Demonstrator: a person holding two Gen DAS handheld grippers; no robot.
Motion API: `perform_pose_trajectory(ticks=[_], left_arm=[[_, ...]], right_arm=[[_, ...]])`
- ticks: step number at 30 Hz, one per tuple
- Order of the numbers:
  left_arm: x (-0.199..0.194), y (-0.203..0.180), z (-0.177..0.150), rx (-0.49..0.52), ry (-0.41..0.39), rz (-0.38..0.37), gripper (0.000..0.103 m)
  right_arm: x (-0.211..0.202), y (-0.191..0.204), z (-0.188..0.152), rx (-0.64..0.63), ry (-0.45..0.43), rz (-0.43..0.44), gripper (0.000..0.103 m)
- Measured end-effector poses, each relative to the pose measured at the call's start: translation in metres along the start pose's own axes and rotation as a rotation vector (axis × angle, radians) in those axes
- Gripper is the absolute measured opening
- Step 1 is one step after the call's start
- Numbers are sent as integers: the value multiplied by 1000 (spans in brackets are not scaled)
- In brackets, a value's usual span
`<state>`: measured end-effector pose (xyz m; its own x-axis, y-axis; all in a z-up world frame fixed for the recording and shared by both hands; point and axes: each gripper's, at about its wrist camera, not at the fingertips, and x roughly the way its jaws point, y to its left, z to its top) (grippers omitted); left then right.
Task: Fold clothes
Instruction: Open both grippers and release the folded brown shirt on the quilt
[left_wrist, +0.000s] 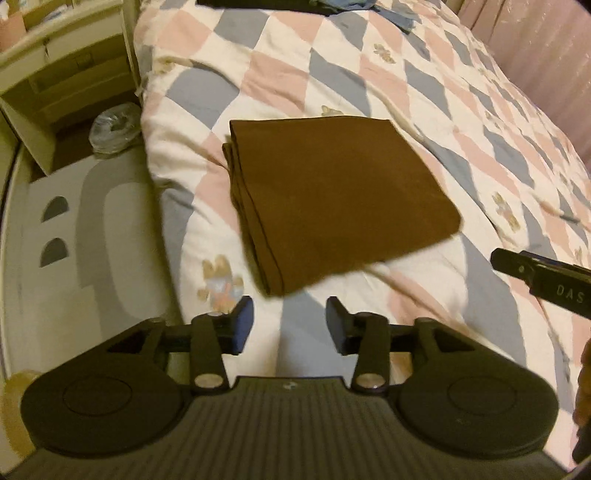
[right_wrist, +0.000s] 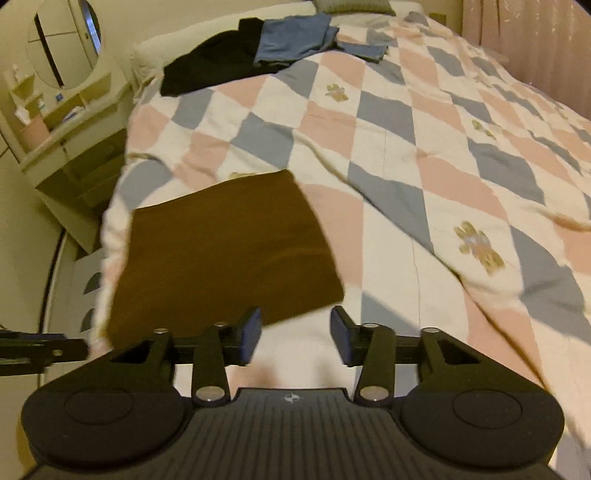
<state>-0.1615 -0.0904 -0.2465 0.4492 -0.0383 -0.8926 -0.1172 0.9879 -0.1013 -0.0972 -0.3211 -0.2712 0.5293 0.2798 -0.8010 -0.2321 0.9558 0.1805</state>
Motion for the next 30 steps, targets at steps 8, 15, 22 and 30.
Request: perform_pose_trajectory(ticks=[8,15,22,30], left_arm=[[-109,-26,-35,50,-83,22,55],[-173,-35,-53,72,-152,46,65],[-203,-35,-64,61,-173,77,77],[-208,-35,-67,53,-155,105,84]], right_arm=[[-97,29,-20,48,-2,39,68],[-154,40,-35,72,-23,41,80],[-193,50,-43,26,-27,16,91],[-208,54,-37,-11,-32,17,93]])
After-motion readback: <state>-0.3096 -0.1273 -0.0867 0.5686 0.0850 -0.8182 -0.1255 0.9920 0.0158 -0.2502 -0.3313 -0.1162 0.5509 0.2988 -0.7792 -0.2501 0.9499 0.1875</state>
